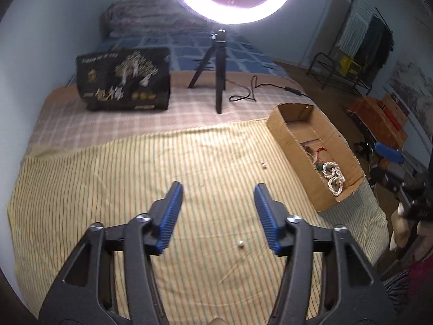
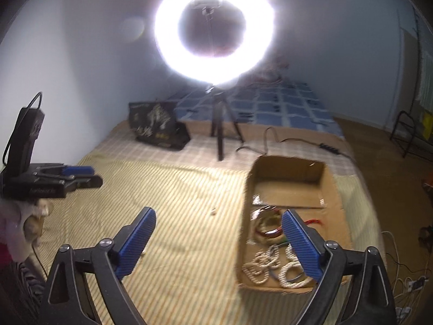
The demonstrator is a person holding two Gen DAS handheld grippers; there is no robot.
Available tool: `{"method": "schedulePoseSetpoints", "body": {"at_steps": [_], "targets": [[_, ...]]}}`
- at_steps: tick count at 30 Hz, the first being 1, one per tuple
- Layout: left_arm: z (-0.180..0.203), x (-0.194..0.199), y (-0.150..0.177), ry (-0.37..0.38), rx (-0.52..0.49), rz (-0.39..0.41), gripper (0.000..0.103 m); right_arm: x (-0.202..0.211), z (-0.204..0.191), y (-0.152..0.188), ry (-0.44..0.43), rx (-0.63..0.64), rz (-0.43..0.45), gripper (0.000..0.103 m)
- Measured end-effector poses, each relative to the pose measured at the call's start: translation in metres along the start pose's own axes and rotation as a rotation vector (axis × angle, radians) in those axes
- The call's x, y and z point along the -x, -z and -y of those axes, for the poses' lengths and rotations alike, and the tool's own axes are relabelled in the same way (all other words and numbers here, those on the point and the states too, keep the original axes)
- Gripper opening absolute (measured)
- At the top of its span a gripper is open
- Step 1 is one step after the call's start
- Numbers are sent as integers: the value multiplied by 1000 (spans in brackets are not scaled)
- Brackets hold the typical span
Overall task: Organize jewelry
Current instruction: 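Move both open tools back toward the loose white pearl beads, then pinch one white pearl bead with the left tool while the right tool pinches another bead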
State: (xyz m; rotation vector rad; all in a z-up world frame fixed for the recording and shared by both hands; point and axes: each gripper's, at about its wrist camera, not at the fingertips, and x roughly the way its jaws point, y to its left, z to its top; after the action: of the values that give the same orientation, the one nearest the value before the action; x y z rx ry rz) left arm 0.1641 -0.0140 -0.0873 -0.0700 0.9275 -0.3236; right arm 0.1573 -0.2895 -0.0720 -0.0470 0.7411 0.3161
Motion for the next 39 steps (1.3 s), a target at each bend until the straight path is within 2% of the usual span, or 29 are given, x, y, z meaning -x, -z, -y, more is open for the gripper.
{"method": "schedulePoseSetpoints", "body": {"at_steps": [5, 7, 9, 10, 11, 14, 19, 23, 29, 39], "targets": [[-3, 3, 12, 36, -16, -17, 36, -22, -16, 2, -56, 32, -77, 74], [0, 3, 18, 63, -28, -31, 35, -33, -18, 2, -69, 21, -114, 67], [5, -2, 25, 92, -47, -56, 35, -47, -20, 3, -99, -10, -157, 52], [8, -4, 28, 106, -57, -70, 33, -51, -21, 5, -108, -22, -174, 49], [11, -8, 33, 130, -74, -93, 26, -57, -23, 7, -114, -32, -190, 44], [20, -16, 43, 169, -118, -134, 24, -71, -30, 13, -98, -42, -212, 39], [38, -35, 59, 197, -241, -180, 24, -99, -31, 22, -44, -105, -206, 35], [41, -56, 69, 206, -292, -218, 24, -119, -27, 30, -12, -165, -203, 33], [34, -83, 81, 210, -318, -265, 24, -138, -25, 36, 46, -188, -185, 31], [33, -100, 82, 214, -341, -261, 24, -166, -26, 33, 112, -165, -188, 30]]}}
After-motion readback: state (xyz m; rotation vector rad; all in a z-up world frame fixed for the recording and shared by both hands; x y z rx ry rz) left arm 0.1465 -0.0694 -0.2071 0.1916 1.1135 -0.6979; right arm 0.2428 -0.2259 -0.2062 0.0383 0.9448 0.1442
